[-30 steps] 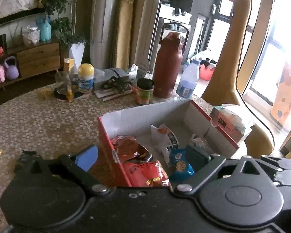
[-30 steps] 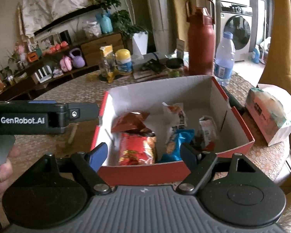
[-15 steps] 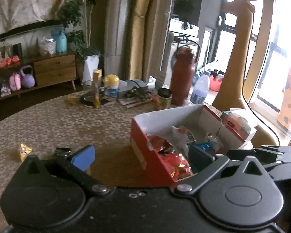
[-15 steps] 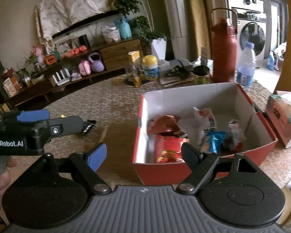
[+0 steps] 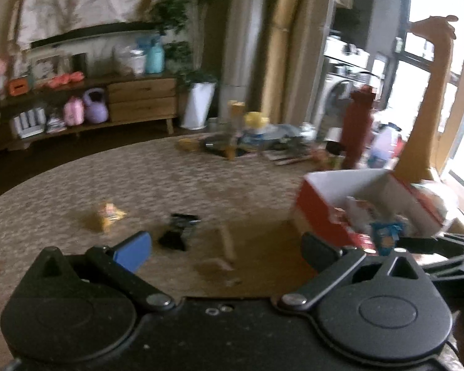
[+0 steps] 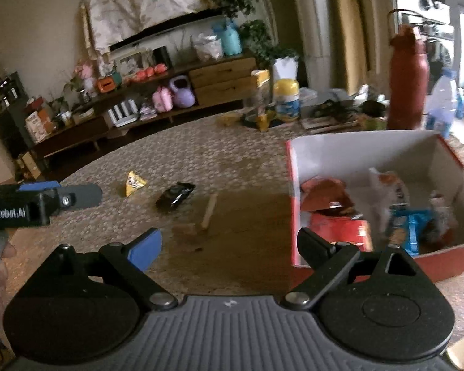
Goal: Organize snacks
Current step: 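Move both tools back to the table, then lower the left tool onto the yellow triangular packet and close it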
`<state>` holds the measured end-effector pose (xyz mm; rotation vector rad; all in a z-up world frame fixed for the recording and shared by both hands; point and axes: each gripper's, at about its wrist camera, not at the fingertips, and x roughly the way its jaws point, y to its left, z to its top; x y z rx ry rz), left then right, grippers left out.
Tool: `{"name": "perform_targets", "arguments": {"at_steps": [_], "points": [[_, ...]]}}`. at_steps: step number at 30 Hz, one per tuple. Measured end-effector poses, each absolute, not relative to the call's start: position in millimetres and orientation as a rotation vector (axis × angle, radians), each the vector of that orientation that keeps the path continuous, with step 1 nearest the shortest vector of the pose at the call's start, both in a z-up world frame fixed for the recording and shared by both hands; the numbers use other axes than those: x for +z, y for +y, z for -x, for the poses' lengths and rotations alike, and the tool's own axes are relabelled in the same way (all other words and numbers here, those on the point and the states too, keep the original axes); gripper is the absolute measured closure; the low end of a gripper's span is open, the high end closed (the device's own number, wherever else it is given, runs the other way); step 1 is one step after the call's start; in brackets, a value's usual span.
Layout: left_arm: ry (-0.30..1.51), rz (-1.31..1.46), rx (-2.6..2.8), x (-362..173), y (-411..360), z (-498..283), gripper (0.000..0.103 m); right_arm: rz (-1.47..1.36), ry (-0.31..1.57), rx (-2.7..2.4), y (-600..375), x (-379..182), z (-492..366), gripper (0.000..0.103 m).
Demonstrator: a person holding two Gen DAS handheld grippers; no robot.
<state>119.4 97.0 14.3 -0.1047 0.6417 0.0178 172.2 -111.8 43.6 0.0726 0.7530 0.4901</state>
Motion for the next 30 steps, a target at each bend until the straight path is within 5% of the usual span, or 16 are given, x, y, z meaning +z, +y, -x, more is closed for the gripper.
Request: {"name": "perform_targets", "arguments": {"at_steps": [23,30], "points": [[0.71,0.257,0.323,-31.0,246.3,-211.6,0.0,0.064,0.831,0.601,-18.2,-25.0,-218.5,0.008],[0.732,0.277,0.363,-55.0,261.7,-244.0,0.001,0.107,0.871,0.615,4.8,-49.9,-234.6,0.026]]}}
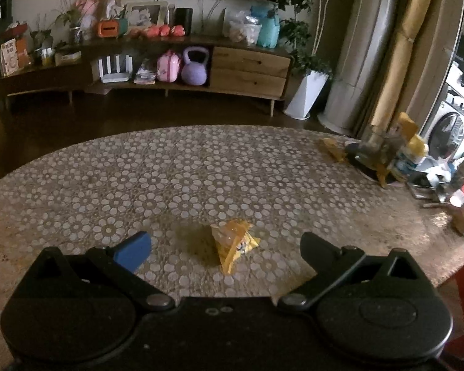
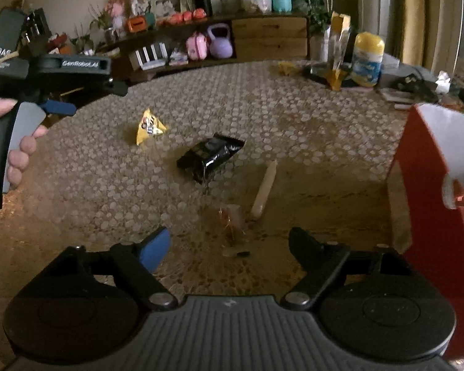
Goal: Organize snacks
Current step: 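Lower the left tool onto the yellow triangular packet and close it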
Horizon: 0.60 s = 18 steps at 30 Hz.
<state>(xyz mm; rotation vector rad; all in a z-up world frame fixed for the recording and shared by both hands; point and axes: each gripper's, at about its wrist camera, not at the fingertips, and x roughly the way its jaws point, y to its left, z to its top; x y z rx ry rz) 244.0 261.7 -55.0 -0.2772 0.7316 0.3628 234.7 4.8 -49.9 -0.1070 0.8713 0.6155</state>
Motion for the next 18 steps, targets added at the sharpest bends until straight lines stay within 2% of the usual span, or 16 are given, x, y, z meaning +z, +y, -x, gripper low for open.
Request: {"name": "perform_targets", "arguments": {"at_steps": [1,4,10,12,14,18], "points": [[0.736,0.279,0.365,-58.8,263.5,-248.5,0.001,0.111,0.88,0.614,7.9,-53.5,-237.2,0.032],[0.751,0.287,0.374,-69.6,268.5,-261.3,0.002,0.127,0.904,0.611,17.8,-63.2,-244.1,0.037],[0.794,0.297,0.377,-91.2,275.0,-284.5,0.015,0.146,0.922,0.613,27.6,-75.2,-251.1,0.05],[0.804,0.301,0.379,-98.9,277.0,-289.8,0.018,0.15,0.926,0.613,29.0,-77.1,-252.1,0.05],[0.814,0.301,0.383,-105.7,278.2,-293.5,0.025,0.153,0.927,0.615,30.3,-79.3,-252.6,0.055],[0.826,0.294,0.36,-116.0,277.4,-297.9,0.031,0.171,0.923,0.615,33.9,-82.2,-252.4,0.061]]}}
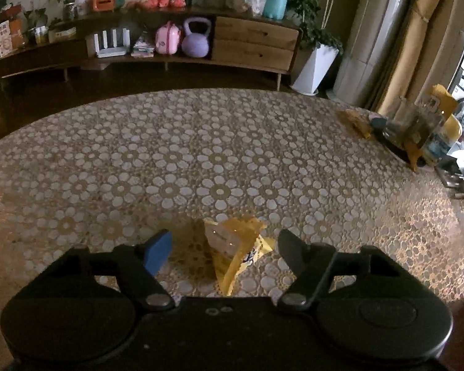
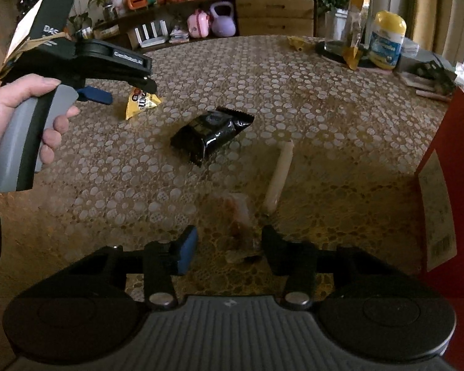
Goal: Organize snacks
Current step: 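Lower the left tool onto the yellow triangular packet and close it, then lift the yellow packet with the left tool while the right tool grasps the small brown packet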
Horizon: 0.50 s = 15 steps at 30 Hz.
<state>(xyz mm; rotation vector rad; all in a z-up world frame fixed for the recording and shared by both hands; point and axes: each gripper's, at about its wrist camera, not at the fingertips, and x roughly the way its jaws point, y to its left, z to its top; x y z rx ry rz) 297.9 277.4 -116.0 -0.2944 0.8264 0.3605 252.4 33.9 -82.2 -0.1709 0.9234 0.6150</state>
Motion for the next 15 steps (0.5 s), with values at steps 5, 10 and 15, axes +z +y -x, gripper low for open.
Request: {"name": "perform_targets", "arguments": {"at_steps": [5,10,15], "points": [[0.838,0.279,0.358,-123.3,277.1,-301.0,0.046,0.194,0.917,0.605,37.0,-82.4,-252.6,0.071],[0.834,0.284,0.34,-127.6,276.9,-297.2,0.059,0.228,0.907,0.592,40.2,-82.7,-249.3,0.078],[0.837,0.296,0.349,-125.5,275.1,-293.2,0.066,0.239,0.904,0.577,39.2,-81.8,-246.5,0.079]]}}
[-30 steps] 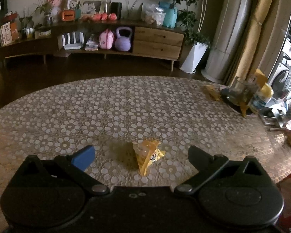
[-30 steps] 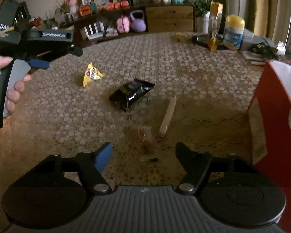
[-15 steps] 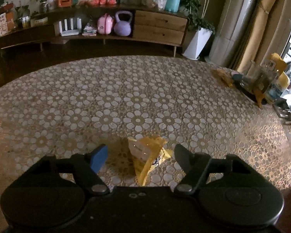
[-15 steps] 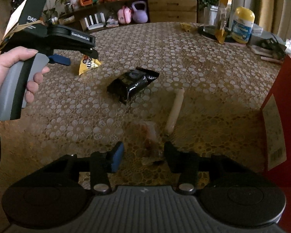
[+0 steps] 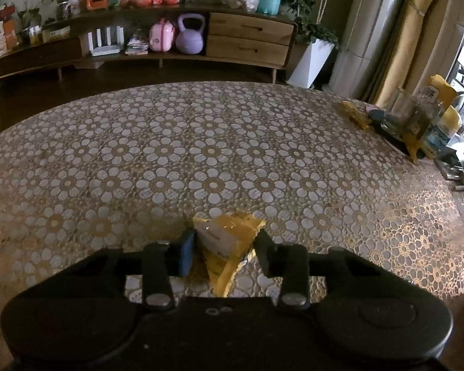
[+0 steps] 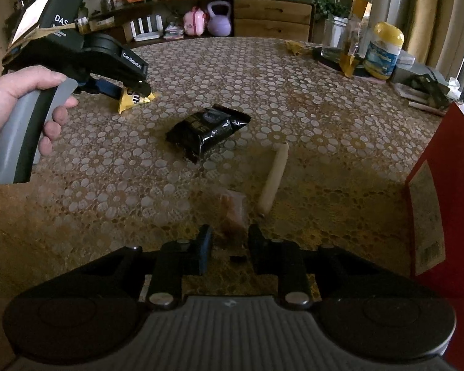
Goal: Organize snacks
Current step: 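Lift the yellow packet with the left tool while the right tool grasps the small brown packet, then carry the yellow and brown packets over the red box with both tools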
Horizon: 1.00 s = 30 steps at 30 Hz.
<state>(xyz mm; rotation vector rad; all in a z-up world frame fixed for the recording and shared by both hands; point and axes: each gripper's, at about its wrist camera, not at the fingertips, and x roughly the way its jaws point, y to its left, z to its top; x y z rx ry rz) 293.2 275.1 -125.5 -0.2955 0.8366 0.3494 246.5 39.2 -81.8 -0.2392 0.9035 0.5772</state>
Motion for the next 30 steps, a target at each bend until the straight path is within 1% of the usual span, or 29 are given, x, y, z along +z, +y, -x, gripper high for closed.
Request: {"name": "perform_targets", "arguments": {"at_steps": [4,14,30], "points": [[0.842,0.296,0.352,-122.1,269.9,-279.5,0.069,0.214,0.913,0.578,33.7,-79.7,-244.5,0.079],[0.862,0.344,0.319,-106.2,248.3,-227.4,0.07,0.154,0.899,0.588,14.8,-59.9,-223.7,0.079],[0.817,0.318,0.203,-44.5,183.5,-170.1,0.07,0.077,0.828,0.584,-42.0,-13.3,-173.8,0.079]]}}
